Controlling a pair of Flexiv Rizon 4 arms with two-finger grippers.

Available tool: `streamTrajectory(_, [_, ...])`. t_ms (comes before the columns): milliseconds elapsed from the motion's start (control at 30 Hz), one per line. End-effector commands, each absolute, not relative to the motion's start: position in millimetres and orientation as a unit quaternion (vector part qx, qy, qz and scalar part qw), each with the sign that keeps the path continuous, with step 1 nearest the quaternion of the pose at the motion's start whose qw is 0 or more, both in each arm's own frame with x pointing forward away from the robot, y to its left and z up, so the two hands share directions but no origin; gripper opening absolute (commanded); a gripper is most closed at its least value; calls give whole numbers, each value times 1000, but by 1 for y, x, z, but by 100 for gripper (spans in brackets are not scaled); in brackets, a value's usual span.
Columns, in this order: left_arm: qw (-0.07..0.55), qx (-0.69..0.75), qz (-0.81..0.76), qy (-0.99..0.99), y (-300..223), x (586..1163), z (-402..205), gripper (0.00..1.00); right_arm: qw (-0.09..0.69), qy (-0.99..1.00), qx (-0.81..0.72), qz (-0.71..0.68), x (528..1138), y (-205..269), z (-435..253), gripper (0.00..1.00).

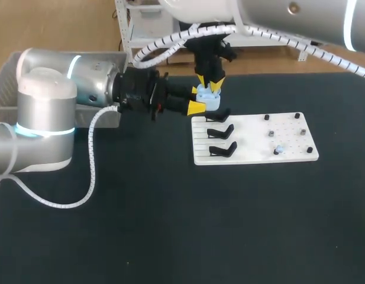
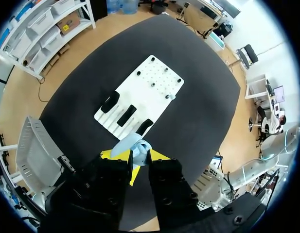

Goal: Pick up each earbud case from the left stands, insert the matching earbuds, close the lid, and place the case in the box.

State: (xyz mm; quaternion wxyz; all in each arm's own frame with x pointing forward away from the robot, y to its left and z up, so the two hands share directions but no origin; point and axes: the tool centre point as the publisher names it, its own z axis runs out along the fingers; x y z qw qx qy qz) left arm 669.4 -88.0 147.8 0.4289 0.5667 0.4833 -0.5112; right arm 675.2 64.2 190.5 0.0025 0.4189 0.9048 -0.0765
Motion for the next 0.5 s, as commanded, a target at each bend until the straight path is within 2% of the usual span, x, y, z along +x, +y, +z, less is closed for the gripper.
streamTrajectory(33, [431,566,-510,483,-88,668,149,0,5,905,420,-73,675,65,195,0])
streamTrajectory(500, [431,566,-510,483,-88,668,149,0,-3,902,427,-62,668,64,201,0])
